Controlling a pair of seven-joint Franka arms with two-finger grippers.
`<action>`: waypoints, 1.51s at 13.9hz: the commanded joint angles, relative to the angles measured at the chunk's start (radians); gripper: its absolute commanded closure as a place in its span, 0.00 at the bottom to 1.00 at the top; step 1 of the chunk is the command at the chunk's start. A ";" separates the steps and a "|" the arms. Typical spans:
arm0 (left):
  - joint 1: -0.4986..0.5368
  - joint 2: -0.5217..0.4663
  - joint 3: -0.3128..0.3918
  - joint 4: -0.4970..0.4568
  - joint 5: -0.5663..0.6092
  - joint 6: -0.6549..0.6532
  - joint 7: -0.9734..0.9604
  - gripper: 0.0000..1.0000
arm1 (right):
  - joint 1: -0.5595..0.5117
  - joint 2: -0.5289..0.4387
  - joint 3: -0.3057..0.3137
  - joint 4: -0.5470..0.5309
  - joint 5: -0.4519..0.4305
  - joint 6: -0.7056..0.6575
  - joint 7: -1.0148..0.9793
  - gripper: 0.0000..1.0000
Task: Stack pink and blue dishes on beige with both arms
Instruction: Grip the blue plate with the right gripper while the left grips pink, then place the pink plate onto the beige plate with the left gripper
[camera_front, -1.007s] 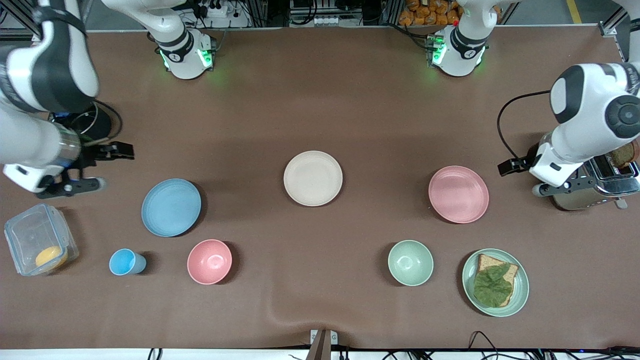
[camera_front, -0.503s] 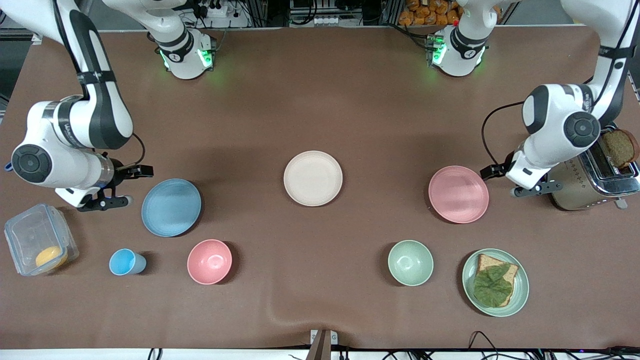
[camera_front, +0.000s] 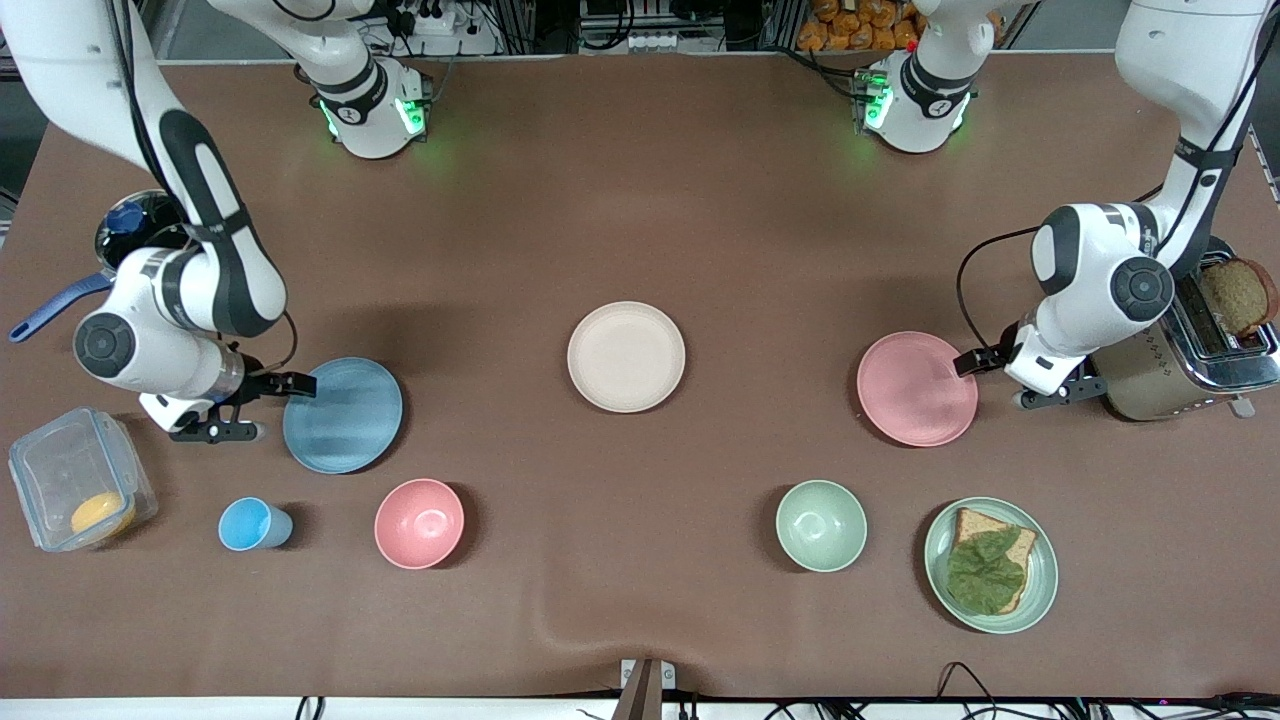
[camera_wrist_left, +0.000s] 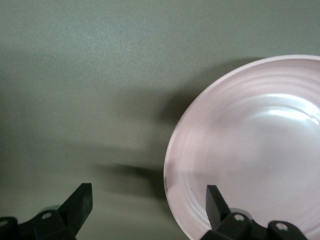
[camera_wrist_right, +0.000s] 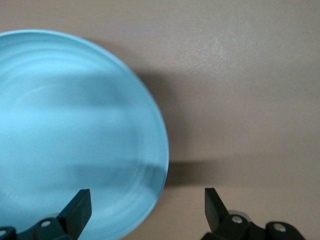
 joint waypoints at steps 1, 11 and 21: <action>0.009 0.026 -0.007 0.005 0.006 0.036 0.002 0.08 | -0.027 0.079 0.012 0.085 0.046 -0.001 0.009 0.00; 0.010 0.050 -0.009 0.008 -0.005 0.064 0.001 1.00 | -0.027 0.090 0.012 0.088 0.111 -0.011 0.003 1.00; 0.010 -0.233 -0.214 -0.078 -0.144 -0.063 0.010 1.00 | -0.010 -0.022 0.023 0.110 0.111 -0.239 0.001 1.00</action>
